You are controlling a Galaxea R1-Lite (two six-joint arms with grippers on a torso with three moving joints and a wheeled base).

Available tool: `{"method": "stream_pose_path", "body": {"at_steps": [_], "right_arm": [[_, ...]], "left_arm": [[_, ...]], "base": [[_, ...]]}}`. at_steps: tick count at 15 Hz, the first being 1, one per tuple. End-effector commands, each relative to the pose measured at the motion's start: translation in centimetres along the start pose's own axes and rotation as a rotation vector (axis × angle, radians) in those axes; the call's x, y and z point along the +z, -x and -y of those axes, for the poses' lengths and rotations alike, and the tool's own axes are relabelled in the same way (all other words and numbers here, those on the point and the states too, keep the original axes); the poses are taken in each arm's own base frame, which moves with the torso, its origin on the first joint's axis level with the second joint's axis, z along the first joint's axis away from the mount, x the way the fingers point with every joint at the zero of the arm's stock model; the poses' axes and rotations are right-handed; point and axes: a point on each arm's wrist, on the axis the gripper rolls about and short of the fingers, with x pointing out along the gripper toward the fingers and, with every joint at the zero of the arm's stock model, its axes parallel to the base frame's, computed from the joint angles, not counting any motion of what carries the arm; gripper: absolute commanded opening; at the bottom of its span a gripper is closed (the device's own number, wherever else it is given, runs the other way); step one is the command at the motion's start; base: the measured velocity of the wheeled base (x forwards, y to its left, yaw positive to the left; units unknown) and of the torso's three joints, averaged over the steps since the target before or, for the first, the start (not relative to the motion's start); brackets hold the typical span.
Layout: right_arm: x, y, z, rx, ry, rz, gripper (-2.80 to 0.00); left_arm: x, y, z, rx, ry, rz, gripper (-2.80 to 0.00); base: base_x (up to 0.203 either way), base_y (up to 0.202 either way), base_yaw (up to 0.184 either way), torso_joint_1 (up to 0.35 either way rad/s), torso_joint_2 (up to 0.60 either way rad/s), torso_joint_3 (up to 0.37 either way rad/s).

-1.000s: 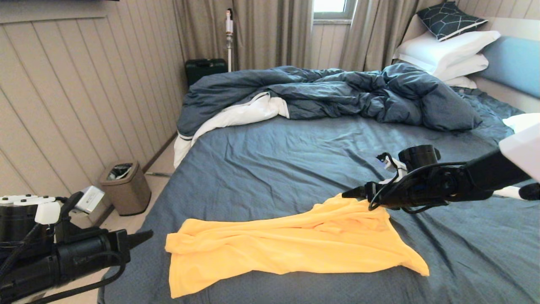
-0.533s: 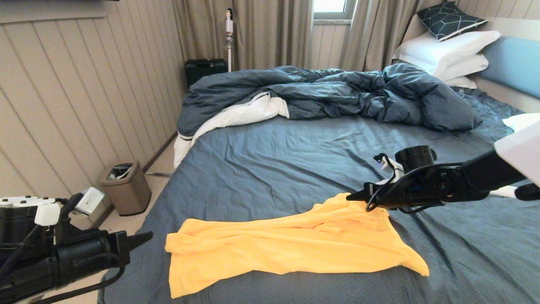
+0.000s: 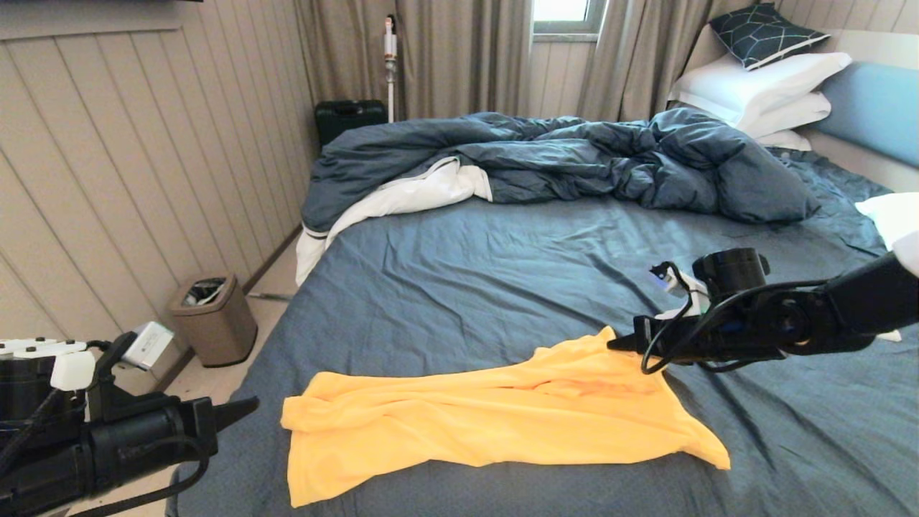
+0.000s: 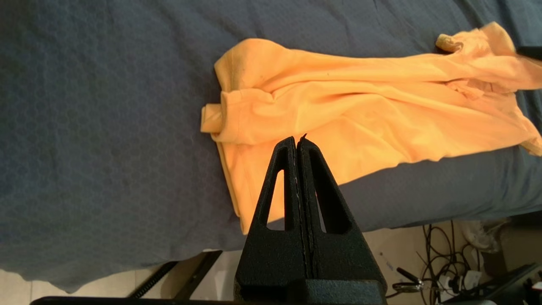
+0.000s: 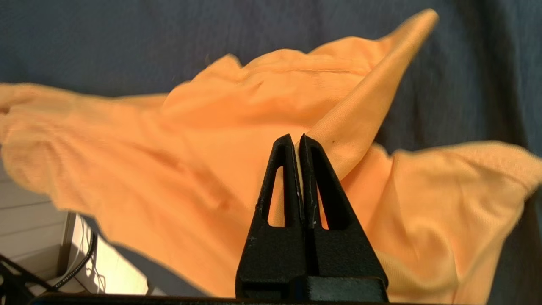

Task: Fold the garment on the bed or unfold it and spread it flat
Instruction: Fold the yellow T-shirt

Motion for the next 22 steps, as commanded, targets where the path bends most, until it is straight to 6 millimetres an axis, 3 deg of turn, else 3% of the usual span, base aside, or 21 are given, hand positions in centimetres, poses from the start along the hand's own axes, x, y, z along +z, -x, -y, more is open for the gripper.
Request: {"method": "stream_pose_path", "body": {"at_steps": [1, 6, 11, 12, 17, 22], "right_arm": [[-0.8, 2.2, -1.1, 0.006, 0.015, 0.022, -2.80], [-5.0, 2.9, -0.7, 0.002, 0.076, 0.046, -2.80], [-6.1, 2.8, 0.7, -0.029, 0.047, 0.037, -2.80], [-6.2, 2.6, 0.9, -0.032, 0.041, 0.028, 0.00], [-4.5, 3.4, 0.3, -0.021, 0.074, 0.091, 0.00], [0.8, 5.0, -1.2, -0.014, 0.080, 0.179, 0.00]], "left_arm": [[-0.2, 0.5, 0.2, -0.008, 0.000, 0.014, -2.80], [-0.3, 0.9, 0.4, -0.013, -0.003, 0.020, -2.80], [-0.5, 0.7, 0.2, -0.024, 0.009, -0.004, -2.80], [-0.6, 0.7, 0.2, -0.027, 0.016, -0.005, -2.80], [-0.6, 0.8, 0.2, -0.029, 0.033, -0.006, -2.80], [-0.2, 0.9, 0.4, -0.025, 0.054, 0.014, -2.80]], "base": [[0.000, 0.000, 0.000, 0.000, 0.00, 0.000], [0.000, 0.000, 0.000, 0.000, 0.00, 0.000], [0.000, 0.000, 0.000, 0.000, 0.00, 0.000], [0.000, 0.000, 0.000, 0.000, 0.00, 0.000], [0.000, 0.000, 0.000, 0.000, 0.00, 0.000], [0.000, 0.000, 0.000, 0.000, 0.00, 0.000]]}}
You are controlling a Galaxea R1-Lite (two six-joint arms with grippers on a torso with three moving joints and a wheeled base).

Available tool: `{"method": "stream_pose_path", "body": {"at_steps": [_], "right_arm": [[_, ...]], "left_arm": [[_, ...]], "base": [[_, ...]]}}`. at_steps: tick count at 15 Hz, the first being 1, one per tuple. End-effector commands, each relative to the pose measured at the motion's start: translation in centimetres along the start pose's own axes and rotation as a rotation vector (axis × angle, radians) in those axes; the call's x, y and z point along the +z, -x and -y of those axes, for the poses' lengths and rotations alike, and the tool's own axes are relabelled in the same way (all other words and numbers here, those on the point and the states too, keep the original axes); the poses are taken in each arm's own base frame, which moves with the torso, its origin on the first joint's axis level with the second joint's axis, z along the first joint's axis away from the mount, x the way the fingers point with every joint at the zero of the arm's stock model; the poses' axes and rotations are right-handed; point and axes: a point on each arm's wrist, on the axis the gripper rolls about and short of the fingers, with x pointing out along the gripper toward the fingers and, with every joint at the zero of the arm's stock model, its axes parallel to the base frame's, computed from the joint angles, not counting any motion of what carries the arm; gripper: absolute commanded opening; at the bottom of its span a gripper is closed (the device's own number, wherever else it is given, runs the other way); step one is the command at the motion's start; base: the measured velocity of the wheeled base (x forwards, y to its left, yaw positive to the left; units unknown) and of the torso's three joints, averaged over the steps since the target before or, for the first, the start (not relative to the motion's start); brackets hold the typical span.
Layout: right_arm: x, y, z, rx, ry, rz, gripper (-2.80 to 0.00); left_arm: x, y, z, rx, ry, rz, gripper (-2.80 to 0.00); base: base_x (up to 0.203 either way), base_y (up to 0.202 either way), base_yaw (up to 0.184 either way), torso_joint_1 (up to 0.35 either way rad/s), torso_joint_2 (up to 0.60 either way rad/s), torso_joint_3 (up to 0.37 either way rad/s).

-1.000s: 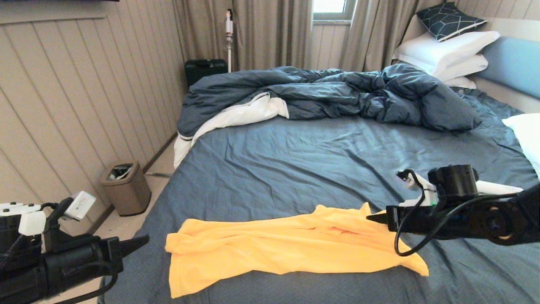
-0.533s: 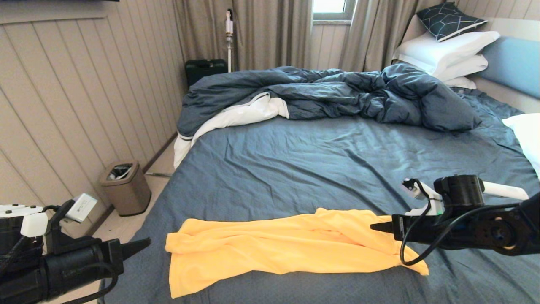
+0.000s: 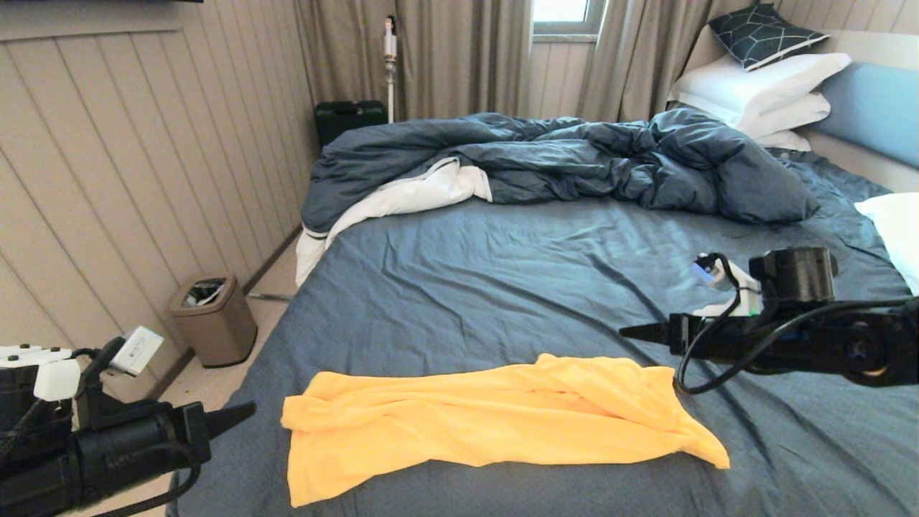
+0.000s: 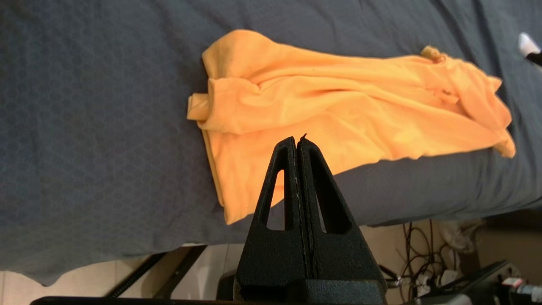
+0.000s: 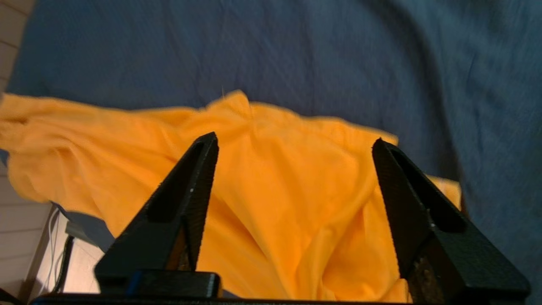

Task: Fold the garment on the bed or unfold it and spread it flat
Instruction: Fold the yellow T-shirt

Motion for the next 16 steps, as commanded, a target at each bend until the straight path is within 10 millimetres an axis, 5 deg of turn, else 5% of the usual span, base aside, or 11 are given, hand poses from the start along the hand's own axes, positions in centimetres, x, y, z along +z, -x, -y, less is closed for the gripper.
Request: {"method": "stream_pose_path", "body": {"at_steps": [1, 4, 10, 16], "right_arm": [[2.1, 0.1, -0.5, 0.002, -0.010, -0.015, 0.00], [1.9, -2.2, 0.0, -0.024, -0.052, -0.127, 0.00], [1.4, -2.4, -0.6, -0.020, -0.056, -0.183, 0.00], [-0.3, -0.8, -1.2, -0.052, -0.065, -0.242, 0.00]], "left_arm": [[0.0, 0.2, 0.1, 0.007, 0.008, 0.004, -2.80], [-0.3, 1.9, 0.7, 0.042, 0.022, -0.016, -2.80], [0.5, 9.6, 4.6, 0.116, 0.022, 0.006, -2.80], [-1.2, 10.4, 4.2, 0.146, 0.027, 0.011, -2.80]], "base": [[0.000, 0.000, 0.000, 0.000, 0.00, 0.000], [0.000, 0.000, 0.000, 0.000, 0.00, 0.000], [0.000, 0.000, 0.000, 0.000, 0.00, 0.000], [0.000, 0.000, 0.000, 0.000, 0.00, 0.000]]}}
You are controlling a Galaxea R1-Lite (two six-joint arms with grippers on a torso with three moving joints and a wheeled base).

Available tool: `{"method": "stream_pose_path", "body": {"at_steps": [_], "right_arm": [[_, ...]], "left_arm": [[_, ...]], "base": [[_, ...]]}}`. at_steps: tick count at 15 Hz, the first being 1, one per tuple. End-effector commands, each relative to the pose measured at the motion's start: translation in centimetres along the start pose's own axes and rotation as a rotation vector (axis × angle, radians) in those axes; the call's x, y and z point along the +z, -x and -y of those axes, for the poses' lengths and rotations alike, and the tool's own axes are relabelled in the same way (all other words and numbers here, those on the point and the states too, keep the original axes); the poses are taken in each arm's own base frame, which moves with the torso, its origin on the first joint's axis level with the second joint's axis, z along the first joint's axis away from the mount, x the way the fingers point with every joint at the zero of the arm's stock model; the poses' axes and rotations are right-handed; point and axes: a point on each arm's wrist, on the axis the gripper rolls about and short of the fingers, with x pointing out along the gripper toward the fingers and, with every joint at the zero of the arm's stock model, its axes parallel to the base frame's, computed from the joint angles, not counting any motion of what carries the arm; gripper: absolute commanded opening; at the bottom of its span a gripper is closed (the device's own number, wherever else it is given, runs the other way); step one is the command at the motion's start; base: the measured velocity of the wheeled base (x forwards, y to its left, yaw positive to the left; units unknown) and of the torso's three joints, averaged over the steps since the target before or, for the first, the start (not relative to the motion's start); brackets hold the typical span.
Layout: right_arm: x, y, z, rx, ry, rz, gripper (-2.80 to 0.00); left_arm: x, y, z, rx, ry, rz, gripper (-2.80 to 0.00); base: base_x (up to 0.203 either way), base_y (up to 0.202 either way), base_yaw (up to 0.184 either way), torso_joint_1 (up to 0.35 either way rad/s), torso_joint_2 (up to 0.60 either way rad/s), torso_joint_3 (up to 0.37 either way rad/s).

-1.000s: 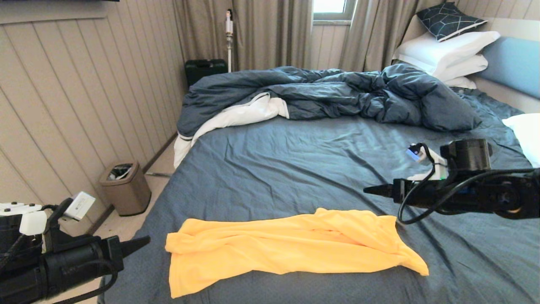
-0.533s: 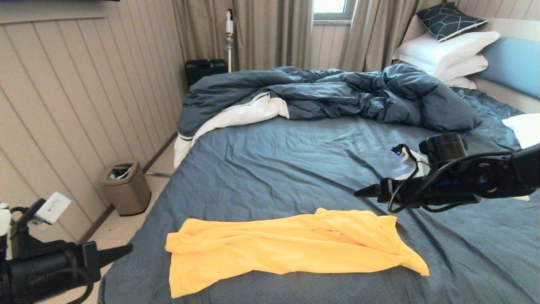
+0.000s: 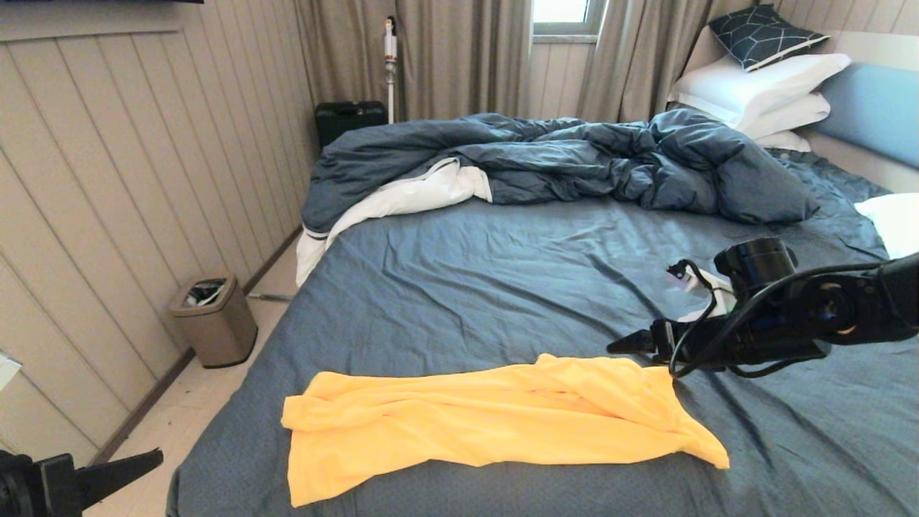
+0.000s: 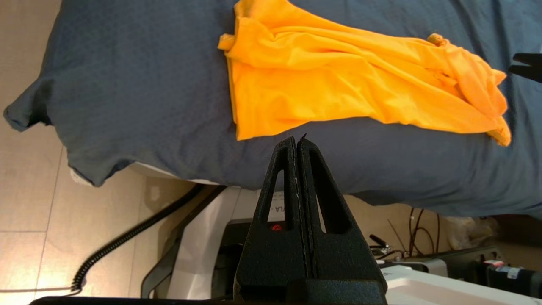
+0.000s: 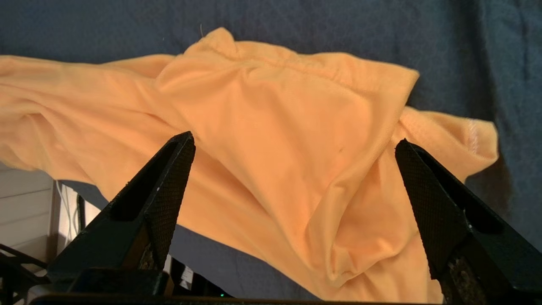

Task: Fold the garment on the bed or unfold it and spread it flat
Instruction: Fold the yellow T-shirt

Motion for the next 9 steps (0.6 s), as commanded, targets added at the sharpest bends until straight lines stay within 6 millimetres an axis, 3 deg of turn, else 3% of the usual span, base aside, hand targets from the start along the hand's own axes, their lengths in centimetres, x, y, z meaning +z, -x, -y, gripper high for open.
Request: {"method": "stream_pose_path", "body": {"at_steps": [1, 9], "right_arm": [[-0.9, 0.3, -0.5, 0.003, 0.014, -0.023, 0.00], [-2.4, -1.6, -1.3, 0.006, 0.022, -0.118, 0.00]], "left_arm": [[-0.8, 0.6, -0.2, 0.012, -0.002, 0.019, -2.80], [-1.6, 0.5, -0.6, 0.030, 0.003, 0.012, -2.80]], "base": [[0.000, 0.000, 0.000, 0.000, 0.00, 0.000], [0.000, 0.000, 0.000, 0.000, 0.00, 0.000]]}}
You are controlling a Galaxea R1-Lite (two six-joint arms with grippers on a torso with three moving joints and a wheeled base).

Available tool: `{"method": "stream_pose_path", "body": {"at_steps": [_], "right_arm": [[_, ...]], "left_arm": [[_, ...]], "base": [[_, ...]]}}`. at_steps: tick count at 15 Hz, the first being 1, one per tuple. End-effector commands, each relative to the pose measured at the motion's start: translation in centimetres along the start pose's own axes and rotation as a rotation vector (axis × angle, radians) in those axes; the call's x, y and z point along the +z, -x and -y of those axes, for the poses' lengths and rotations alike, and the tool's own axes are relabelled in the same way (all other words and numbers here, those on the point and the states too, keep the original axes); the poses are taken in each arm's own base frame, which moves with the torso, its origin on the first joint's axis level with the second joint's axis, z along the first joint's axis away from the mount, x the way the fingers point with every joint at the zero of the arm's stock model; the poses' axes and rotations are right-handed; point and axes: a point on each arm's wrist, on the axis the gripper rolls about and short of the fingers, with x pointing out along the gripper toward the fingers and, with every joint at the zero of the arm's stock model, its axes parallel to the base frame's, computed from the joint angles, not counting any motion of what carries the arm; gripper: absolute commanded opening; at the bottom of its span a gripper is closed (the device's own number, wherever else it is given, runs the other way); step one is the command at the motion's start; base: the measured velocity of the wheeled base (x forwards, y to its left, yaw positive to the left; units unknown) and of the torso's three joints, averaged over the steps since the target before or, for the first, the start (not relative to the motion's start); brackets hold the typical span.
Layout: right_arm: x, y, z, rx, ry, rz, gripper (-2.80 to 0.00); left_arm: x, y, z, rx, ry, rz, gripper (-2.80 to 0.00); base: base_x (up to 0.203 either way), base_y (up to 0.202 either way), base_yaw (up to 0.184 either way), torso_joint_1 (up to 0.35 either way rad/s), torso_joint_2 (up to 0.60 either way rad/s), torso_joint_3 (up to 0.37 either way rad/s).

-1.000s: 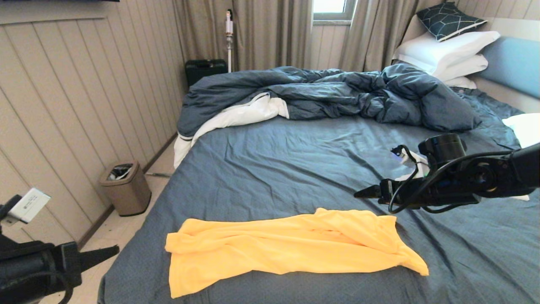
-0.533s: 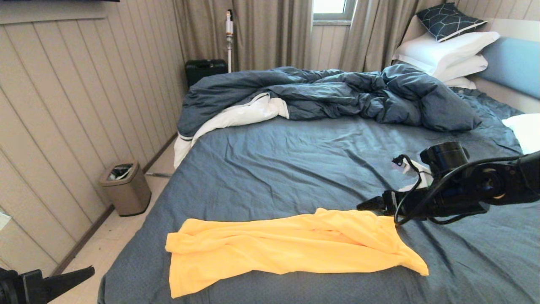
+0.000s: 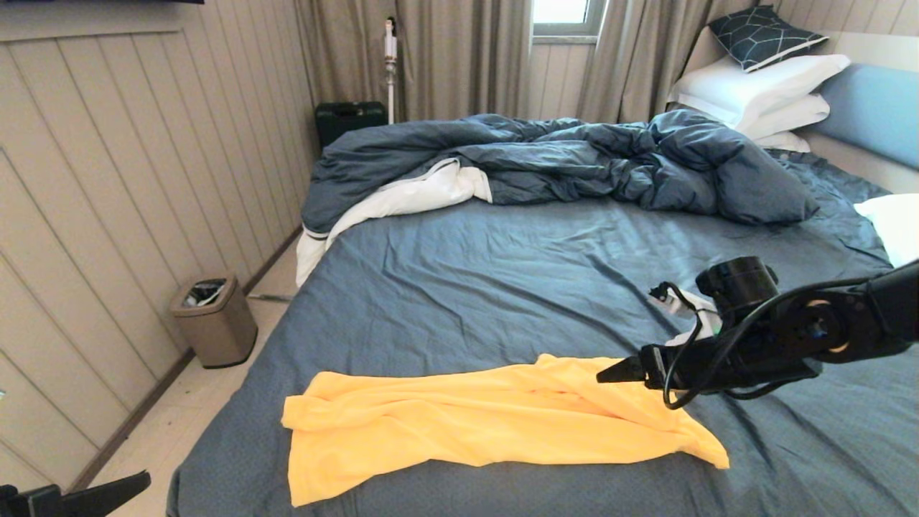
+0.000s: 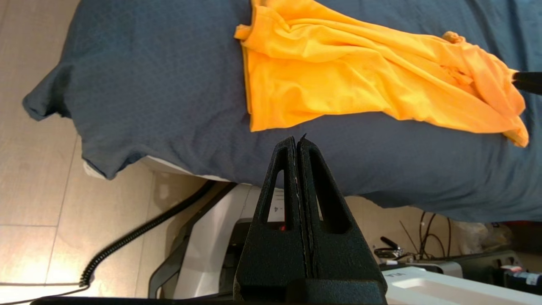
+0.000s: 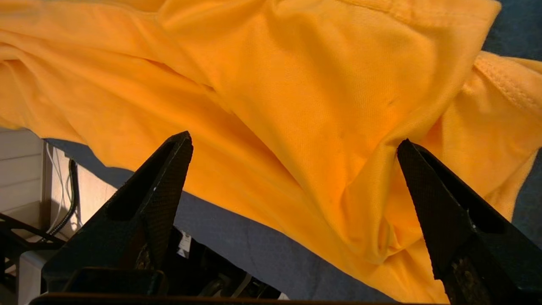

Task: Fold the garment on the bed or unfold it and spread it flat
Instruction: Fold the yellow T-shirt

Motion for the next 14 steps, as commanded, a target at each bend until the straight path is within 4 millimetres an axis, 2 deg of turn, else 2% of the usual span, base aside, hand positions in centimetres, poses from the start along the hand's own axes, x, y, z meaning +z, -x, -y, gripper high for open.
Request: {"method": "stream_pose_path", "body": {"at_steps": [1, 6, 14], "right_arm": [[-0.2, -1.0, 0.3, 0.003, -0.009, -0.027, 0.00], [-0.5, -0.9, 0.4, -0.010, -0.013, -0.036, 0.00], [-0.9, -2.4, 0.2, -0.004, -0.012, -0.075, 0.00]], "left_arm": [[-0.1, 0.0, 0.0, -0.003, 0.004, -0.004, -2.80], [-0.2, 0.0, -0.1, -0.007, 0.005, -0.010, -2.80], [-0.1, 0.0, 0.0, -0.014, 0.010, -0.010, -2.80]], "base": [[0.000, 0.000, 0.000, 0.000, 0.00, 0.000], [0.000, 0.000, 0.000, 0.000, 0.00, 0.000], [0.000, 0.000, 0.000, 0.000, 0.00, 0.000]]}}
